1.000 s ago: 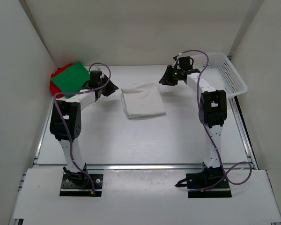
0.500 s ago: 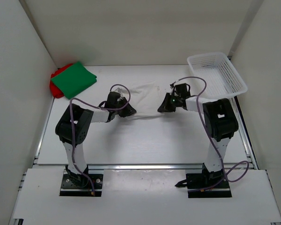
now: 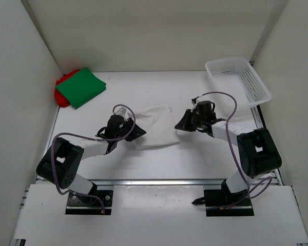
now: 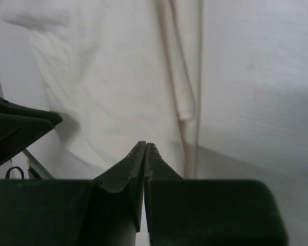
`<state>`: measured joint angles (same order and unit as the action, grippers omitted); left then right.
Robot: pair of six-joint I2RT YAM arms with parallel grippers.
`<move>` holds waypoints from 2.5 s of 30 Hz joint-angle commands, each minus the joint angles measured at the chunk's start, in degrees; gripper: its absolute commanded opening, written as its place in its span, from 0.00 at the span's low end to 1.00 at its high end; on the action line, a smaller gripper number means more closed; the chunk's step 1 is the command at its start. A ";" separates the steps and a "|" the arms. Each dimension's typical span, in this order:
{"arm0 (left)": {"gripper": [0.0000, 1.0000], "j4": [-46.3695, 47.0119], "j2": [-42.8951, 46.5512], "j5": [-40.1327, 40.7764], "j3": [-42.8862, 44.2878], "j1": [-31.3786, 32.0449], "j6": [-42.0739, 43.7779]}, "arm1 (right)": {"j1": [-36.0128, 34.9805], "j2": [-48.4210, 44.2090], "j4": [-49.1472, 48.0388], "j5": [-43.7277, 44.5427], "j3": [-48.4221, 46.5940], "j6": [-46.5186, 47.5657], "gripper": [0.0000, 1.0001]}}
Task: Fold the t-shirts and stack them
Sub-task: Fold the long partially folded tshirt into a neat square, then put the neatly folded tshirt into the corner of the board with the left arm
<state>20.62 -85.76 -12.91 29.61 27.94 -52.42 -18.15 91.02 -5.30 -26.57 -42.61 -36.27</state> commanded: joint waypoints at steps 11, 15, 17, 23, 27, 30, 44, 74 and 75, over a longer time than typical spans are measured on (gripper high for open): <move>0.38 -4.79 -18.99 -6.25 24.34 -13.17 1.00 | -1.27 26.54 -2.17 -9.63 -33.47 1.56 0.00; 0.37 -5.07 -23.13 -6.52 25.06 -17.47 1.80 | 0.40 32.90 -1.28 -10.43 -37.37 0.77 0.00; 0.39 0.35 -22.79 -8.09 20.69 -19.15 -0.04 | 1.01 33.52 -3.48 -11.49 -36.67 -0.46 0.00; 0.64 8.12 -16.65 -10.56 14.18 -21.09 -4.70 | 1.54 33.27 -2.61 -13.77 -37.99 -0.03 0.00; 0.69 1.64 -6.02 -4.26 8.73 -20.83 0.98 | 0.75 26.24 -3.14 -13.60 -36.32 0.76 0.18; 0.72 -5.13 1.63 1.99 4.33 -17.76 6.09 | -0.47 19.48 -0.78 -11.41 -34.83 2.69 0.41; 0.78 -7.62 0.07 6.76 -2.98 -7.65 9.36 | -6.28 -11.12 -11.49 -2.53 -1.26 -1.97 0.76; 0.13 -28.54 -28.34 -7.05 67.62 -39.88 12.70 | -3.20 -20.90 -14.65 -6.03 18.18 -2.31 0.72; 0.36 -25.49 -26.67 -6.96 62.38 -42.68 12.09 | -3.73 -20.45 -14.39 -6.65 17.83 -2.05 0.72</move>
<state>-5.65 -117.93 -19.55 99.96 -7.97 -40.53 -21.02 69.41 -16.80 -30.70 -22.20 -39.99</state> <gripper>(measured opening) 0.283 0.725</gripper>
